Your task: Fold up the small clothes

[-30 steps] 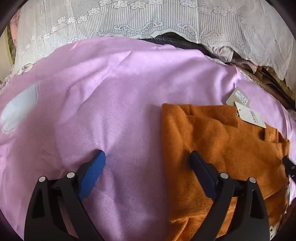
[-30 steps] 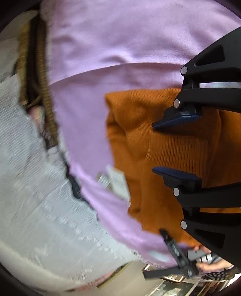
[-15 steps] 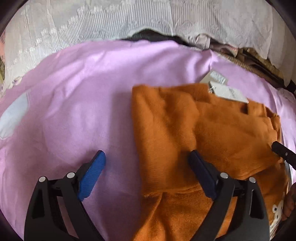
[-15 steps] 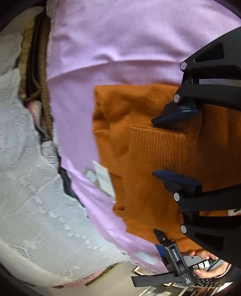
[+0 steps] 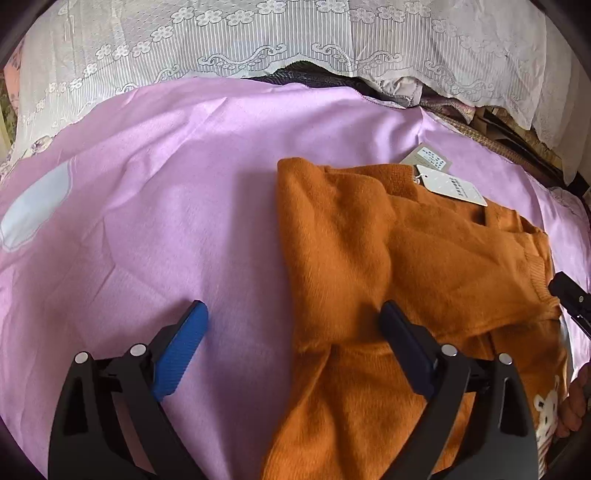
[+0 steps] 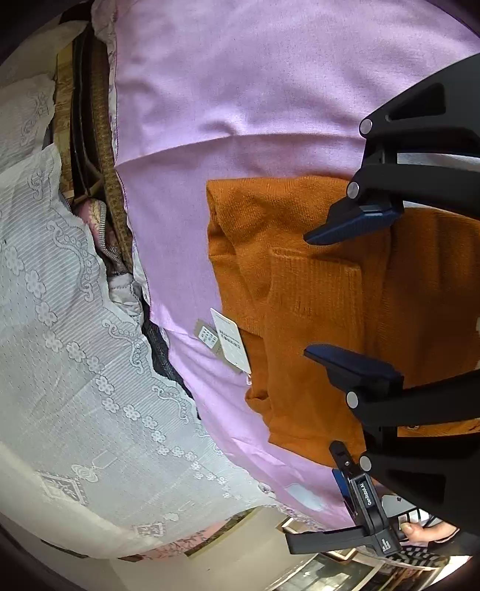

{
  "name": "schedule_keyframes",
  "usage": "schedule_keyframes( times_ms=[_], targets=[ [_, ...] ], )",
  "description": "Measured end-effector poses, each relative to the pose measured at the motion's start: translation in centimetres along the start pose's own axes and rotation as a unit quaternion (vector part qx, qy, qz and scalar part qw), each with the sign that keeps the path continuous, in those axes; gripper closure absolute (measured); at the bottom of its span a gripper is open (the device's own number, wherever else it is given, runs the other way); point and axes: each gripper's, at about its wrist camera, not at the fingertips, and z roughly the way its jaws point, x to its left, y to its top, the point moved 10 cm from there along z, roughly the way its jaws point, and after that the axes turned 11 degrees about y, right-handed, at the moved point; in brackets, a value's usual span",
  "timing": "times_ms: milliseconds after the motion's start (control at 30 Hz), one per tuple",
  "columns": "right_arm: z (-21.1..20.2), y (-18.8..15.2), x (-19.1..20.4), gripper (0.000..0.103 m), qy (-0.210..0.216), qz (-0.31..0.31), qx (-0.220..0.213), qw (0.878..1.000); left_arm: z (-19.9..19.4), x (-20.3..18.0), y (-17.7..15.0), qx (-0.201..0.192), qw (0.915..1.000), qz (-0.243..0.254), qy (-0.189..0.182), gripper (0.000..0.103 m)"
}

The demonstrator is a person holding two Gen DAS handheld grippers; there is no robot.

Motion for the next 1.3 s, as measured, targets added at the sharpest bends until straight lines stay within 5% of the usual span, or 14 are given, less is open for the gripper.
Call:
schedule_keyframes(
  times_ms=[133, 467, 633, 967, 1300],
  targets=[
    [0.2, -1.5, 0.1, 0.036, -0.001, -0.002, 0.035, 0.999, -0.8, 0.0, -1.2, 0.006, 1.0000, 0.000, -0.007, 0.009],
    [-3.2, -5.2, 1.3, 0.035, -0.056, -0.074, 0.054, 0.994, -4.0, -0.3, -5.4, 0.005, 0.9999, 0.011, -0.003, 0.009],
    [-4.4, -7.4, 1.5, 0.026, -0.070, -0.078, 0.073, 0.992, -6.3, -0.5, -7.9, -0.004, 0.9996, 0.026, 0.013, 0.009],
    [-7.8, -11.1, 1.9, 0.024, -0.068, -0.067, 0.085, 0.992, -9.1, 0.0, -11.1, -0.010, 0.9995, 0.022, 0.020, 0.009],
    [-9.9, -13.7, 3.2, 0.008, -0.052, -0.081, 0.103, 0.990, -10.4, 0.3, -13.2, -0.004, 0.9998, 0.015, 0.010, 0.007]
  ],
)
